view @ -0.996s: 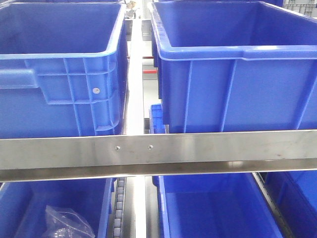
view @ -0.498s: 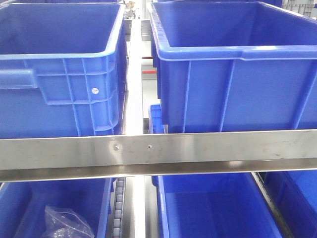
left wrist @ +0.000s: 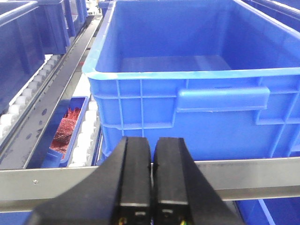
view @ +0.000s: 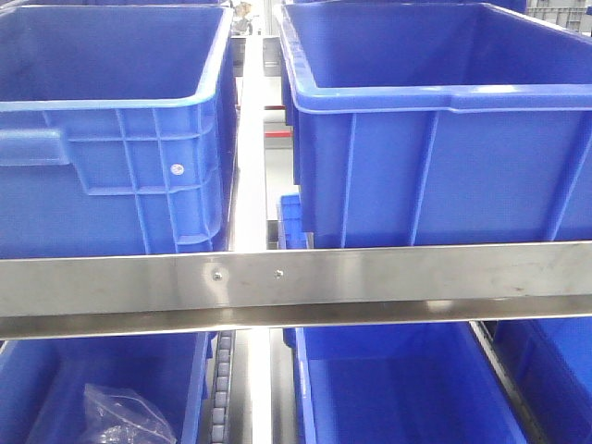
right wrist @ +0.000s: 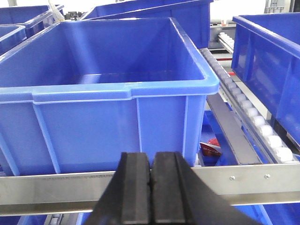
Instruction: Pick red cube and place on left shelf
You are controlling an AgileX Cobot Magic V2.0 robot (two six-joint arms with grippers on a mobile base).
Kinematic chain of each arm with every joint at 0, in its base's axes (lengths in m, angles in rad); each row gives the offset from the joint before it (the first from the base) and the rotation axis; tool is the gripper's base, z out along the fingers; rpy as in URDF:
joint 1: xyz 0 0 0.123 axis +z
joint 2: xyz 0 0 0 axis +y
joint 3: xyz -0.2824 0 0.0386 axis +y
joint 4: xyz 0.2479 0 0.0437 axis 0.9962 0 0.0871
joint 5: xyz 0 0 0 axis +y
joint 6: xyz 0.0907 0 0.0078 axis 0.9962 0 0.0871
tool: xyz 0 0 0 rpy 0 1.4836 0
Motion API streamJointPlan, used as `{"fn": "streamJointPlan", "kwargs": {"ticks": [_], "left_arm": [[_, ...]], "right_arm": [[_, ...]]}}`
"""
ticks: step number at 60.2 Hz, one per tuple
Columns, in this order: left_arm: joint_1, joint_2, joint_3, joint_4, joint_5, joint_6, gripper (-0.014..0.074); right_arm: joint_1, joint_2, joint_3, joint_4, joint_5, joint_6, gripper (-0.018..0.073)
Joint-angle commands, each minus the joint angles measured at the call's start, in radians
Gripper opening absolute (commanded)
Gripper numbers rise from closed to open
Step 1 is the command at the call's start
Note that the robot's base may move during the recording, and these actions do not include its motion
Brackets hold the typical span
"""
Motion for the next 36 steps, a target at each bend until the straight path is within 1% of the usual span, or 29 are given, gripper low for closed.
{"fn": "streamJointPlan", "kwargs": {"ticks": [1,36], "left_arm": [[-0.001,-0.014,0.023,-0.009,-0.088,-0.002,0.0102],[-0.001,-0.014,0.023,-0.009,-0.088,-0.002,0.0102]], "right_arm": [[-0.006,-0.023,-0.016,0.001,-0.077,0.0,0.0048],[-0.006,-0.023,-0.016,0.001,-0.079,0.0,0.0048]]}}
